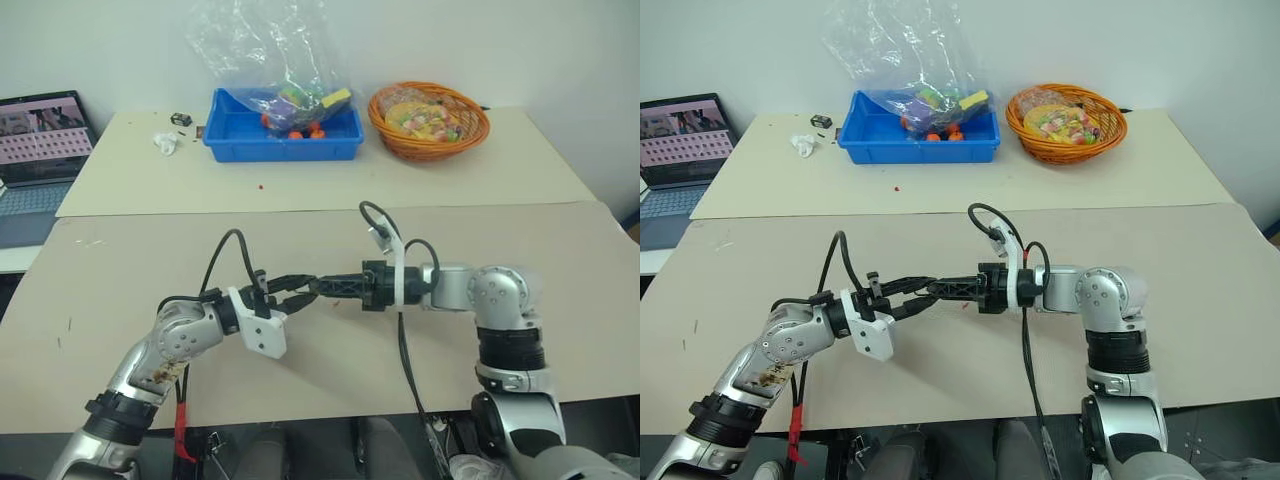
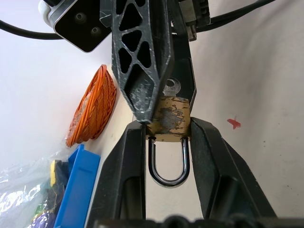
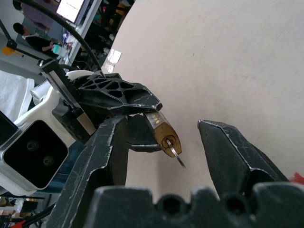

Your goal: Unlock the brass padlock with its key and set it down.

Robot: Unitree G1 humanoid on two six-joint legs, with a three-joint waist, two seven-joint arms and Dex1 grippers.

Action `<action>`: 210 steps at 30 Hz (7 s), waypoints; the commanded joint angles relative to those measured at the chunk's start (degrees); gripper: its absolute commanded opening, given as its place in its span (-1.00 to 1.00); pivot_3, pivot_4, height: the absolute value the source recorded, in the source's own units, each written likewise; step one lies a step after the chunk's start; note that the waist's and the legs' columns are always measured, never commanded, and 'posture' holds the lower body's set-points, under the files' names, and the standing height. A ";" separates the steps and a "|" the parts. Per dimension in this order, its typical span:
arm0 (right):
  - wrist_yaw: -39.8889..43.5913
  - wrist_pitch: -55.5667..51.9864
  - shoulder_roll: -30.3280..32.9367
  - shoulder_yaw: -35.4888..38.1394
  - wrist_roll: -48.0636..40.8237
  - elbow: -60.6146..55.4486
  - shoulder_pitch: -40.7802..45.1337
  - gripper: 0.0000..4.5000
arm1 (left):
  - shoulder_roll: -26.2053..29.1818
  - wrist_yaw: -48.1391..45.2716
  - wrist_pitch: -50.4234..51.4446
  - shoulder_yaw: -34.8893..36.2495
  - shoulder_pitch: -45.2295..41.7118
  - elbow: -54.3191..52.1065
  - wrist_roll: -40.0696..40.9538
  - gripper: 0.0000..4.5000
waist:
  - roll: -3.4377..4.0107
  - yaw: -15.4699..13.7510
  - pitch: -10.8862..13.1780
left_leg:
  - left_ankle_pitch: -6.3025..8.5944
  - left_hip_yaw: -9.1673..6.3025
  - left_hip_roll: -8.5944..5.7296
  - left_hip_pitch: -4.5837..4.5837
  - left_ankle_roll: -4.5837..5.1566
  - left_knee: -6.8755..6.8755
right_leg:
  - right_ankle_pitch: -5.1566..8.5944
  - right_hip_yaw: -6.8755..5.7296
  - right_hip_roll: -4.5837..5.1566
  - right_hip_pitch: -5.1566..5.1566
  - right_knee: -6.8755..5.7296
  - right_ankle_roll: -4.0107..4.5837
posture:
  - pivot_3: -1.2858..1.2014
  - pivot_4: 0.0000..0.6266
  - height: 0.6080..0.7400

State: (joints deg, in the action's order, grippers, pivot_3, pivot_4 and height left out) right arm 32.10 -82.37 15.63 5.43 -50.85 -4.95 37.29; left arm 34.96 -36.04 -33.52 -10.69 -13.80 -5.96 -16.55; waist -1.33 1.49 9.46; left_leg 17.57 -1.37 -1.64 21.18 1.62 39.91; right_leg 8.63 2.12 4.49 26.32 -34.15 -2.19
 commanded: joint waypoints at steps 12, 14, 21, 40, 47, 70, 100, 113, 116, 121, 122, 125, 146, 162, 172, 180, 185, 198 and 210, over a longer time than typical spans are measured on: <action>-0.40 -0.02 -0.54 0.67 -1.58 -2.89 -0.72 -0.09 | 0.31 1.00 -0.13 0.64 0.74 -3.18 1.03 -0.64 | 0.00 0.00 0.00 | 0.00 0.00 0.00 0.00 0.00 0.01 | 0.00 0.00 0.00 0.00 0.00 0.00 | 0.03 -0.52 0.92; -0.42 -0.05 -0.51 0.65 -1.64 -3.06 -0.84 -0.43 | 0.28 1.02 -0.12 0.65 0.66 -3.17 1.03 -0.64 | 0.00 0.01 0.00 | 0.00 0.00 0.00 0.00 0.00 0.01 | 0.00 0.00 0.00 0.00 -0.01 0.00 | 0.03 -0.52 0.92; -0.54 0.17 -0.69 0.86 -1.59 -3.14 -0.97 -0.89 | 0.30 1.09 0.02 0.63 0.43 -3.22 0.95 -0.64 | 0.00 -0.01 0.00 | 0.00 0.00 -0.01 -0.01 0.00 0.02 | 0.00 0.00 0.00 0.00 -0.02 0.00 | 0.03 -0.52 0.92; 0.33 1.75 1.63 -0.17 0.45 -0.59 -0.52 -0.94 | 0.04 1.14 2.80 1.26 0.61 -4.73 2.56 1.00 | 0.01 -0.05 -0.01 | 0.00 0.00 -0.02 -0.01 0.00 0.04 | 0.00 0.00 0.00 -0.01 -0.03 0.00 | 0.03 -0.52 0.92; 4.32 6.46 6.38 -2.16 3.53 3.07 0.95 -0.94 | 0.26 -3.14 11.35 3.26 4.40 -9.93 15.86 1.00 | 0.00 0.15 -0.01 | 0.00 0.01 -0.01 -0.01 0.00 0.05 | 0.00 0.00 -0.01 -0.02 -0.02 0.00 | 0.03 -0.52 0.92; 10.02 7.16 9.41 -5.20 1.40 -5.79 -0.70 -0.94 | 1.58 -11.87 49.44 4.96 8.41 -22.53 44.60 -0.97 | 0.00 0.76 -0.01 | 0.00 -0.01 -0.01 -0.05 0.00 0.16 | 0.00 0.04 -0.06 -0.09 -0.03 -0.01 | 0.03 -0.52 0.92; 12.18 5.14 11.43 -4.04 -6.65 -11.51 -1.11 -0.94 | -1.48 -12.25 49.01 5.97 9.28 -20.66 43.25 -0.97 | -0.01 0.55 -0.01 | 0.00 0.00 -0.03 -0.07 0.00 0.19 | 0.00 0.07 -0.04 -0.13 0.00 -0.01 | 0.03 -0.52 0.92; 9.56 2.31 10.45 -2.56 -11.41 -15.86 -2.86 -0.94 | -1.49 -11.76 49.92 5.89 8.55 -21.44 43.48 -0.97 | -0.01 0.59 -0.01 | 0.00 0.01 -0.03 -0.06 0.00 0.19 | 0.00 0.08 -0.05 -0.13 0.00 -0.01 | 0.03 -0.52 0.92; 8.92 2.54 10.74 -2.58 -12.14 -15.93 -2.82 -0.94 | -1.57 -11.82 50.21 5.81 8.22 -21.45 43.43 -0.97 | -0.01 0.55 -0.01 | 0.00 0.00 -0.02 -0.06 0.01 0.20 | 0.00 0.07 -0.06 -0.14 -0.01 -0.01 | 0.03 -0.52 0.92; 7.87 2.91 10.84 -2.38 -12.82 -15.46 -2.38 -0.94 | -1.88 -11.77 49.97 5.66 7.37 -21.08 43.06 -0.97 | -0.01 0.46 -0.01 | 0.00 0.00 -0.03 -0.06 0.00 0.24 | 0.00 0.06 -0.05 -0.15 0.00 -0.01 | 0.03 -0.52 0.92; 7.58 2.97 10.78 -2.28 -12.98 -15.37 -2.26 -0.94 | -1.94 -11.70 50.07 5.61 7.32 -21.15 43.06 -0.97 | -0.01 0.43 -0.01 | 0.00 0.00 -0.03 -0.06 0.00 0.26 | 0.00 0.07 -0.05 -0.15 0.00 -0.01 | 0.03 -0.52 0.92; 6.27 3.34 10.37 -2.19 -12.77 -14.72 -1.93 -0.94 | -2.15 -11.53 50.22 5.47 7.14 -21.27 42.94 -0.97 | -0.01 0.47 -0.01 | 0.00 0.00 -0.03 -0.06 0.00 0.27 | 0.00 0.08 -0.05 -0.15 0.00 -0.01 | 0.03 -0.52 0.92; -0.20 0.33 8.25 4.76 -16.09 -0.57 5.90 -0.94 | -1.63 -11.75 49.78 5.64 7.93 -21.26 41.95 -0.97 | -0.01 0.58 -0.01 | -0.01 0.00 -0.03 -0.09 -0.02 0.47 | -0.01 0.13 -0.05 -0.15 -0.06 0.01 | 0.03 -0.52 0.92; 16.47 10.28 15.41 -17.28 4.64 13.78 4.59 -0.94 | 4.89 -13.33 46.15 10.53 8.99 -26.66 37.83 -0.97 | -0.01 0.80 -0.01 | -0.01 0.02 -0.03 -0.07 -0.01 0.48 | -0.02 0.13 -0.05 -0.15 -0.01 0.00 | 0.03 -0.52 0.92; 23.04 13.34 14.13 -20.57 12.18 23.47 5.45 -0.41 | 7.30 -13.60 48.83 12.13 10.28 -30.27 39.22 -1.00 | -0.01 0.78 -0.01 | -0.01 0.01 -0.01 -0.08 -0.01 0.48 | -0.02 0.12 -0.07 -0.16 0.00 0.01 | 0.03 -0.52 0.92; 23.95 17.13 14.44 -18.57 16.18 27.30 5.44 0.80 | 7.36 -13.81 48.44 12.20 10.69 -30.38 39.39 -1.00 | -0.02 0.85 -0.01 | -0.02 0.02 0.01 -0.44 -0.03 0.48 | -0.06 0.13 -0.07 -0.52 0.01 0.05 | 0.03 -0.52 0.92; 27.35 24.28 18.76 -16.61 18.10 25.84 3.94 0.80 | 7.13 -13.93 48.48 11.69 11.14 -30.32 39.42 -1.00 | -0.01 0.46 -0.01 | -0.01 0.02 0.04 -1.30 -0.01 0.43 | 0.33 0.10 -0.10 -1.50 0.15 -0.50 | 0.03 -0.52 0.92; 38.55 51.19 30.83 -11.55 22.44 -9.79 -14.54 0.80 | 7.00 -10.97 59.46 12.38 12.58 -30.35 43.26 -1.00 | -0.01 -0.33 0.03 | 0.06 0.03 0.05 -0.95 0.08 0.31 | 0.19 0.13 -0.08 -1.06 0.12 -0.18 | 0.03 -0.52 0.92; 34.43 48.28 27.93 -10.36 19.96 -10.93 -12.38 0.80 | 7.05 -10.45 62.69 12.10 9.33 -32.08 45.14 -1.00 | -0.05 -0.72 0.05 | 0.03 0.04 0.05 -0.98 0.03 0.37 | 0.22 0.12 -0.08 -1.12 0.12 -0.12 | 0.03 -0.52 0.92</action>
State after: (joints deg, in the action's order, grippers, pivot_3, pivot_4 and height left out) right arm 66.92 -33.11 43.81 -7.60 -28.58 -15.46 23.91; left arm 41.93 -46.73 28.98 0.55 -3.26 -35.39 27.27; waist -1.37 0.77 9.51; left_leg 17.60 -1.34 -1.58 20.20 1.64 40.29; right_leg 8.85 2.24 4.41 25.19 -34.02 -2.30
